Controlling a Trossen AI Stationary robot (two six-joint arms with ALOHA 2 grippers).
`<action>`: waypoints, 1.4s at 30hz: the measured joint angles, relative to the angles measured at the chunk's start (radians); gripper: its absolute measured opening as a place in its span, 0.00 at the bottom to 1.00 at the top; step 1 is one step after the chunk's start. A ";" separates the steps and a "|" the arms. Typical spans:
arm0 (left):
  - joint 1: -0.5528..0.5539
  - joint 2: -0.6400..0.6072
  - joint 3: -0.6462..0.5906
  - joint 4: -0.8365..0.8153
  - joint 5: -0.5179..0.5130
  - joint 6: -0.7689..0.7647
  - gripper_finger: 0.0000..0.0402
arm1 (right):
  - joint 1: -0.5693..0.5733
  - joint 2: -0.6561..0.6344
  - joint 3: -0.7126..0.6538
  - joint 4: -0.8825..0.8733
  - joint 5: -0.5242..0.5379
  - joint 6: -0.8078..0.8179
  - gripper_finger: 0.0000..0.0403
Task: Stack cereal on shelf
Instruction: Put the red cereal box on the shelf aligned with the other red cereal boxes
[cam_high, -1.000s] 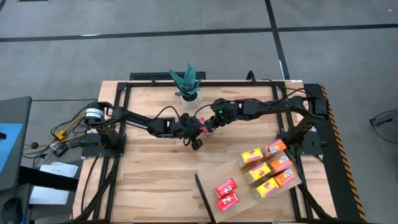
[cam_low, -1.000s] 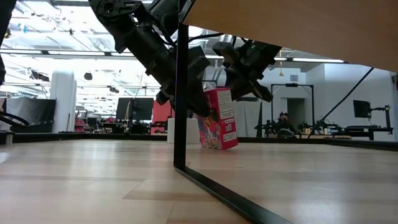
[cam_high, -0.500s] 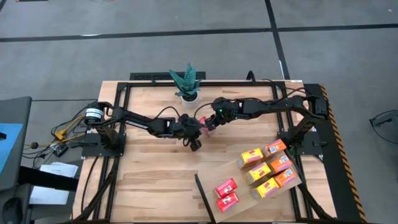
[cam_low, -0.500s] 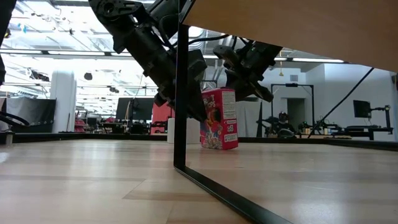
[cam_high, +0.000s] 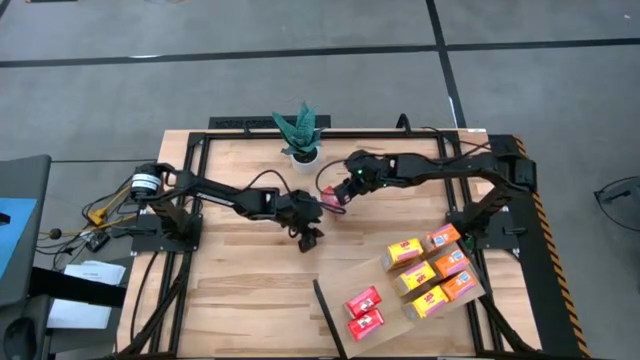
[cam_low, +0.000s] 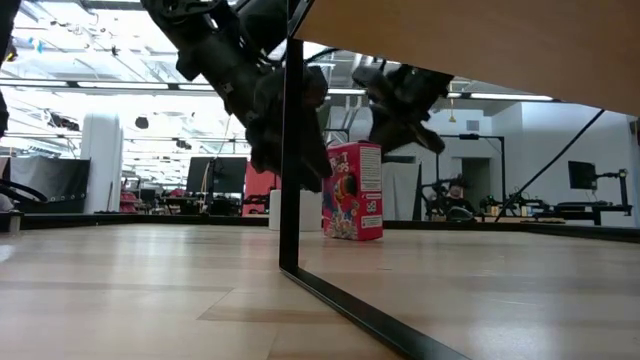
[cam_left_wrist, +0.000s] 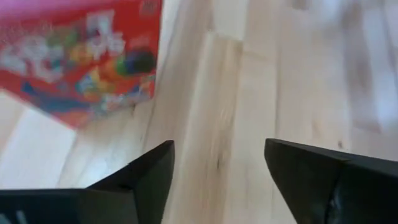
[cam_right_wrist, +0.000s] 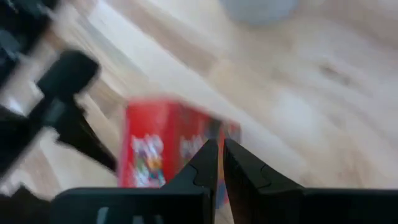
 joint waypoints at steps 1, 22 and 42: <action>0.001 -0.014 0.000 -0.005 0.011 0.021 0.60 | -0.005 -0.020 -0.002 -0.031 0.010 -0.012 0.13; 0.151 -0.082 0.429 -0.479 0.054 0.779 0.67 | -0.101 -0.566 -0.001 -0.262 0.090 -0.096 0.13; 0.194 0.097 0.469 -0.464 0.180 1.030 0.67 | -0.065 -0.588 -0.001 -0.356 0.089 -0.070 0.13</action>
